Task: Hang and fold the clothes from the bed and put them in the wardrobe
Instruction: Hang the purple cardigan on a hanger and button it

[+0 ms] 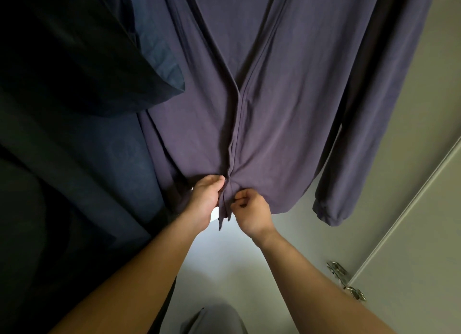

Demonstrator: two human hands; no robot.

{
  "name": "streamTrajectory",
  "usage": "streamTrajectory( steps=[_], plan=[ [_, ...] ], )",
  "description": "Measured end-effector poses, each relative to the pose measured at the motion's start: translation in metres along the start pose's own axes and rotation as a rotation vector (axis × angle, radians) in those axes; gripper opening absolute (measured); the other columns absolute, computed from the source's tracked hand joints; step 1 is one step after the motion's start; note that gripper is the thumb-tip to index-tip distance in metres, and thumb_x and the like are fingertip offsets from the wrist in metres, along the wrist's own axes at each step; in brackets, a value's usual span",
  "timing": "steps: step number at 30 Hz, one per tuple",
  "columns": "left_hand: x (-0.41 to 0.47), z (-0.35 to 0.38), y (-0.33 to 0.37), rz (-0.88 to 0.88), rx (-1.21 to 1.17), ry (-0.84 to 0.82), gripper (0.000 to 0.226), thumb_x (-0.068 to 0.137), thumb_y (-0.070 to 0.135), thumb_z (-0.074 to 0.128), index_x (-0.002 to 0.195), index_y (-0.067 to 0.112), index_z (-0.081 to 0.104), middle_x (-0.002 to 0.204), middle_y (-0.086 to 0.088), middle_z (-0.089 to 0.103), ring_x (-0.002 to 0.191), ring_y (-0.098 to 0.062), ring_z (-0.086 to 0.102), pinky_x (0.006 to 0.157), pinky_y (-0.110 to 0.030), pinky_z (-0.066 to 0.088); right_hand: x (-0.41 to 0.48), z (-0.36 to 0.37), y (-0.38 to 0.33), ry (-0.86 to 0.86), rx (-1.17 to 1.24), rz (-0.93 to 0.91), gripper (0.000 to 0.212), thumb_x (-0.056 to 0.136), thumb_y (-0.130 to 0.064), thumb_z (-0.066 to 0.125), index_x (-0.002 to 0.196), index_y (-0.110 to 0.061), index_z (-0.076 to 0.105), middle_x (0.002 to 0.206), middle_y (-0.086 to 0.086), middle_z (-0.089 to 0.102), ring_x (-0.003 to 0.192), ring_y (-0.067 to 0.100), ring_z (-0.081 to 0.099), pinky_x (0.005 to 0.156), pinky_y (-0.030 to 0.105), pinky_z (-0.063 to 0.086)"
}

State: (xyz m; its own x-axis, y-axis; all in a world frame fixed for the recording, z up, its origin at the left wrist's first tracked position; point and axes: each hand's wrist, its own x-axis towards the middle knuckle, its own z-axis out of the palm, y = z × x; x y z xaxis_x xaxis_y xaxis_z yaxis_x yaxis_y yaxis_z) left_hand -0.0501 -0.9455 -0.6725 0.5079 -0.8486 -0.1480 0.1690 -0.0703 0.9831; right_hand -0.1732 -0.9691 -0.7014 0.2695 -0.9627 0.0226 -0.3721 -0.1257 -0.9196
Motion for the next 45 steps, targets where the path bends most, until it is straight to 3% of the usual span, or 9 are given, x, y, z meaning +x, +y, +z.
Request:
streamTrajectory(
  steps=[5, 9, 16, 22, 26, 32, 37, 42, 45],
  plan=[
    [-0.004, -0.006, -0.012, 0.047, -0.005, -0.148, 0.033, 0.094, 0.037, 0.070, 0.110, 0.008, 0.070, 0.103, -0.013, 0.077, 0.097, -0.029, 0.073, 0.086, -0.040, 0.058, -0.004, 0.002, 0.002, 0.029, 0.061, -0.009, 0.006, 0.086, -0.014, 0.065, 0.082, -0.019, 0.063, 0.069, -0.008, 0.073, 0.059, 0.002, 0.060, 0.053, 0.010, 0.042],
    [-0.005, -0.019, -0.032, 0.142, 0.109, -0.186, 0.037, 0.085, -0.011, 0.070, 0.112, 0.016, 0.068, 0.101, -0.004, 0.077, 0.088, -0.015, 0.074, 0.074, -0.023, 0.057, -0.008, 0.002, 0.006, 0.027, 0.111, 0.013, 0.008, 0.084, -0.014, 0.066, 0.083, -0.020, 0.060, 0.062, -0.012, 0.070, 0.056, 0.000, 0.058, 0.053, 0.012, 0.042],
    [-0.011, -0.028, -0.048, 0.112, 0.155, -0.238, 0.064, 0.077, -0.033, 0.053, 0.111, 0.020, 0.067, 0.098, 0.005, 0.079, 0.090, -0.009, 0.074, 0.073, -0.020, 0.056, -0.015, 0.007, 0.013, 0.084, 0.064, -0.103, 0.019, 0.086, -0.012, 0.069, 0.076, -0.025, 0.060, 0.066, -0.008, 0.070, 0.061, 0.005, 0.064, 0.056, 0.012, 0.045],
    [-0.014, -0.029, -0.055, 0.115, 0.144, -0.219, 0.057, 0.084, -0.027, 0.051, 0.109, 0.021, 0.068, 0.102, 0.001, 0.079, 0.095, -0.013, 0.074, 0.077, -0.019, 0.055, -0.018, 0.006, 0.015, 0.096, 0.072, -0.157, 0.030, 0.088, -0.011, 0.071, 0.077, -0.037, 0.061, 0.065, -0.014, 0.067, 0.061, 0.006, 0.062, 0.063, 0.017, 0.051],
    [-0.014, -0.030, -0.057, 0.093, 0.165, -0.182, 0.045, 0.090, -0.019, 0.054, 0.106, 0.020, 0.070, 0.094, 0.001, 0.079, 0.089, -0.014, 0.075, 0.075, -0.022, 0.058, -0.018, 0.003, 0.015, 0.062, 0.013, -0.156, 0.023, 0.087, -0.009, 0.071, 0.078, -0.029, 0.064, 0.070, -0.006, 0.069, 0.062, 0.013, 0.064, 0.060, 0.020, 0.053],
    [-0.016, -0.031, -0.060, 0.073, 0.206, -0.068, 0.014, 0.095, 0.000, 0.066, 0.104, 0.011, 0.069, 0.085, 0.003, 0.075, 0.072, -0.007, 0.073, 0.063, -0.018, 0.057, -0.019, -0.009, 0.020, 0.073, -0.001, -0.153, 0.023, 0.087, -0.008, 0.073, 0.072, -0.021, 0.063, 0.057, -0.016, 0.067, 0.054, -0.002, 0.063, 0.056, 0.005, 0.042],
    [-0.016, -0.033, -0.061, 0.125, 0.354, 0.006, 0.012, 0.094, 0.011, 0.072, 0.103, 0.018, 0.068, 0.085, 0.007, 0.073, 0.070, -0.006, 0.068, 0.057, -0.019, 0.055, -0.022, -0.014, 0.027, 0.171, -0.103, -0.196, 0.012, 0.090, -0.010, 0.065, 0.080, -0.015, 0.067, 0.069, -0.007, 0.070, 0.065, 0.009, 0.064, 0.062, 0.015, 0.048],
    [-0.014, -0.032, -0.060, 0.052, 0.209, -0.039, 0.016, 0.096, 0.004, 0.066, 0.112, 0.005, 0.067, 0.094, -0.009, 0.071, 0.067, -0.015, 0.074, 0.080, -0.035, 0.061, -0.024, -0.016, 0.028, 0.224, -0.134, -0.202, 0.016, 0.092, -0.011, 0.059, 0.081, -0.015, 0.069, 0.068, -0.004, 0.068, 0.065, 0.019, 0.063, 0.065, 0.030, 0.051],
    [-0.015, -0.030, -0.061, 0.103, 0.231, -0.049, 0.014, 0.096, 0.002, 0.066, 0.102, 0.013, 0.068, 0.089, -0.008, 0.071, 0.073, -0.020, 0.075, 0.077, -0.032, 0.061, -0.026, -0.016, 0.028, 0.231, -0.120, -0.194, 0.016, 0.090, -0.009, 0.059, 0.081, -0.015, 0.072, 0.070, -0.004, 0.069, 0.064, 0.017, 0.062, 0.065, 0.027, 0.050]
  ],
)
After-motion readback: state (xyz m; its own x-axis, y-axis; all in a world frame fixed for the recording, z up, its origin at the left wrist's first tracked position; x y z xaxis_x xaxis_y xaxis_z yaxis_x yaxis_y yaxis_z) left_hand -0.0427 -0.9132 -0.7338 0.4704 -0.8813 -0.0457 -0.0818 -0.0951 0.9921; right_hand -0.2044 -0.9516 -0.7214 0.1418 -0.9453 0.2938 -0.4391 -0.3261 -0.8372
